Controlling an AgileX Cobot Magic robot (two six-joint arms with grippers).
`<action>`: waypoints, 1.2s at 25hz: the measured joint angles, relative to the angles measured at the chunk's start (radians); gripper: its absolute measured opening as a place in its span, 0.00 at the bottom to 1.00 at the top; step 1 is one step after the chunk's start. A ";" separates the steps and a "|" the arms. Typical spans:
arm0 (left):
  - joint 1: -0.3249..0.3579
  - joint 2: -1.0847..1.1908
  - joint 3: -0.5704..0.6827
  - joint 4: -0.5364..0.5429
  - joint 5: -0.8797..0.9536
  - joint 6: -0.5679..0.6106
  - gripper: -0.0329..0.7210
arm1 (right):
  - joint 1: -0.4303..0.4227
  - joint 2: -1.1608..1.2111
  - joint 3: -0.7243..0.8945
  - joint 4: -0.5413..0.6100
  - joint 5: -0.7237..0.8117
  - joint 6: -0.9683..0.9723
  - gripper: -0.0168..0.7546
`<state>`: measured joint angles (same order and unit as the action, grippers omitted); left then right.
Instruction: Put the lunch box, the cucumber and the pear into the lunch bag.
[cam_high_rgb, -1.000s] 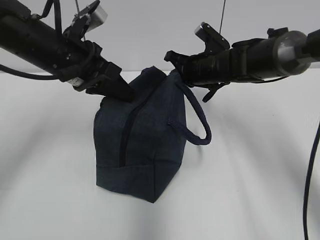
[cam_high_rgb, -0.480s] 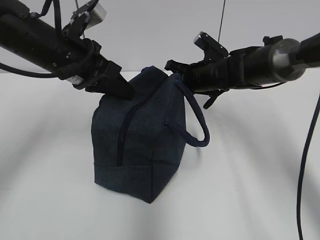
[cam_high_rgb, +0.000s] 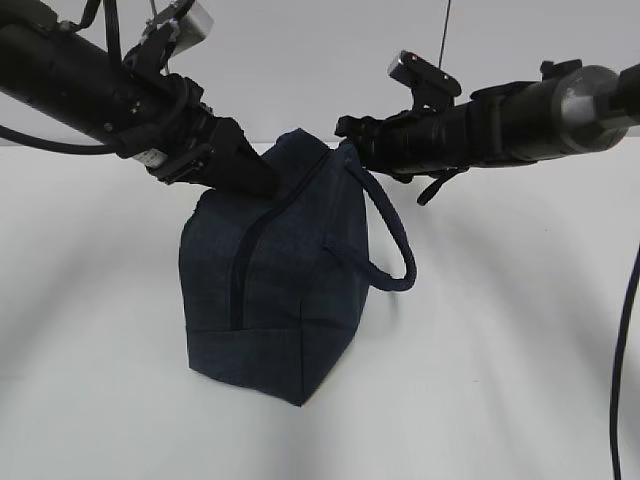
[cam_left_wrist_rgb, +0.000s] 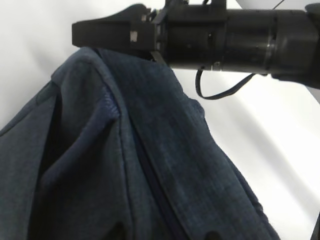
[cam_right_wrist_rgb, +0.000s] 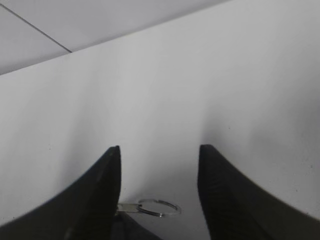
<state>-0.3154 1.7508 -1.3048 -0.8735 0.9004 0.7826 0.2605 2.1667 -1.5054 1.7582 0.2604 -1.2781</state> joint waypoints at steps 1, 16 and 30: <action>0.000 0.000 0.000 -0.001 0.000 0.000 0.46 | 0.000 -0.013 0.000 0.000 -0.002 -0.020 0.59; 0.069 -0.143 0.000 0.168 0.075 -0.052 0.51 | 0.000 -0.290 0.037 -0.190 -0.002 -0.087 0.66; 0.071 -0.291 0.006 0.510 0.109 -0.370 0.46 | 0.000 -0.624 0.373 -1.157 0.263 0.724 0.58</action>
<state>-0.2448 1.4602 -1.2986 -0.3632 1.0095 0.4128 0.2605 1.5423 -1.1325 0.6009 0.5231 -0.5545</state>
